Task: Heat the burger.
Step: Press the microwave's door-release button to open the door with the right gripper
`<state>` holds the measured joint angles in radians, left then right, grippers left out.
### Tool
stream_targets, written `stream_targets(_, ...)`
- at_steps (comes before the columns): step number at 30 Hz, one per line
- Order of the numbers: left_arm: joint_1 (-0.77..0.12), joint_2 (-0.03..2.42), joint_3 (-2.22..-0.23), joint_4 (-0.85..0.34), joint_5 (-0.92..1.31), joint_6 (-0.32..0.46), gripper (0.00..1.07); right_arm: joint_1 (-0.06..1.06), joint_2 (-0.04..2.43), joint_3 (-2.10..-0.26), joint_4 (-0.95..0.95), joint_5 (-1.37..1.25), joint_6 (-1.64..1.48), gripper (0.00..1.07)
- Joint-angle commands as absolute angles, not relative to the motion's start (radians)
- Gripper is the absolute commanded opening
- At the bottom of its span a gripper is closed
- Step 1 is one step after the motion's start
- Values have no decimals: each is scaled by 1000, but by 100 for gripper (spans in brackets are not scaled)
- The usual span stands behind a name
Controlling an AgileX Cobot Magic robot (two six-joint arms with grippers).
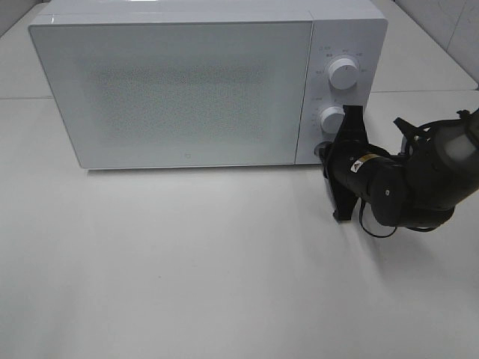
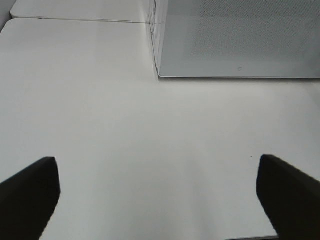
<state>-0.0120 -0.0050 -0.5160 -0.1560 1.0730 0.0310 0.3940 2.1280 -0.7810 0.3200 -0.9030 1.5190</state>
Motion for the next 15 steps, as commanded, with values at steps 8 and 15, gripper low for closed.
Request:
stream_targets(8, -10, -19, -516, -153, 1068, 32, 100, 384, 2118, -813, 370, -1201, 1474, 0)
stream_targets(15, -10, -19, -516, -153, 1068, 32, 100, 384, 2118, -820, 455, -1210, 1440, 0)
